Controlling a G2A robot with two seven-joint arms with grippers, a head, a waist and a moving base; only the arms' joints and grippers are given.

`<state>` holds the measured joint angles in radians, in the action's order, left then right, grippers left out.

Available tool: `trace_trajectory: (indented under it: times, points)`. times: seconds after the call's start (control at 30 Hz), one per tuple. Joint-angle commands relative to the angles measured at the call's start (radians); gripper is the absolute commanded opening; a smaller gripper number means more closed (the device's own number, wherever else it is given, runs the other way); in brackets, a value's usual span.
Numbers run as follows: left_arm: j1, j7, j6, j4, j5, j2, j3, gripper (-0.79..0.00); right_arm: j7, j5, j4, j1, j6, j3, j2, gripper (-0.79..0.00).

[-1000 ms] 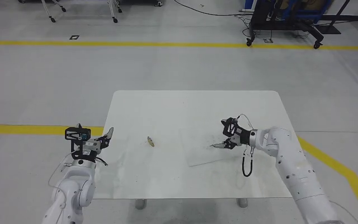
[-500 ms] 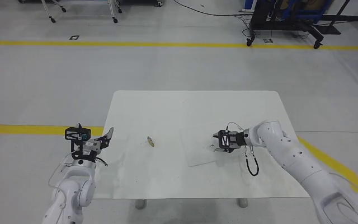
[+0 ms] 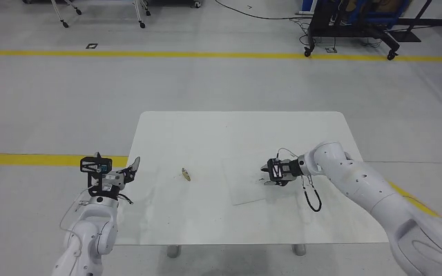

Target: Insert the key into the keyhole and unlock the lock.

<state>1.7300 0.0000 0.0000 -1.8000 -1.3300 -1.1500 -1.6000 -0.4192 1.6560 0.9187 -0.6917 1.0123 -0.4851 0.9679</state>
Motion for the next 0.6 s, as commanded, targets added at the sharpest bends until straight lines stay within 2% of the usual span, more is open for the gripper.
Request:
trace_trajectory:
  times: [0.0,0.23,0.27,0.33,0.57]
  points:
    - [0.000,0.000,0.000,0.000,0.000,0.000,0.000,0.000,0.022,-0.022,-0.012,0.015,0.000,0.024,0.011,-0.437]
    - [0.000,0.000,0.000,0.000,0.000,0.000,0.000,0.000,0.057,-0.053,-0.046,0.055,0.000,0.099,0.040,-0.573]
    - [0.000,0.000,0.000,0.000,0.000,0.000,0.000,0.000,0.066,-0.060,-0.055,0.059,0.000,0.106,0.045,-0.619]
    - [0.000,0.000,0.000,0.000,0.000,0.000,0.000,0.000,0.067,-0.073,-0.063,0.067,0.000,0.120,0.052,-0.785]
    - [0.000,0.000,0.000,0.000,0.000,0.000,0.000,0.000,-0.014,-0.041,-0.078,0.091,0.000,0.149,0.050,-0.785]
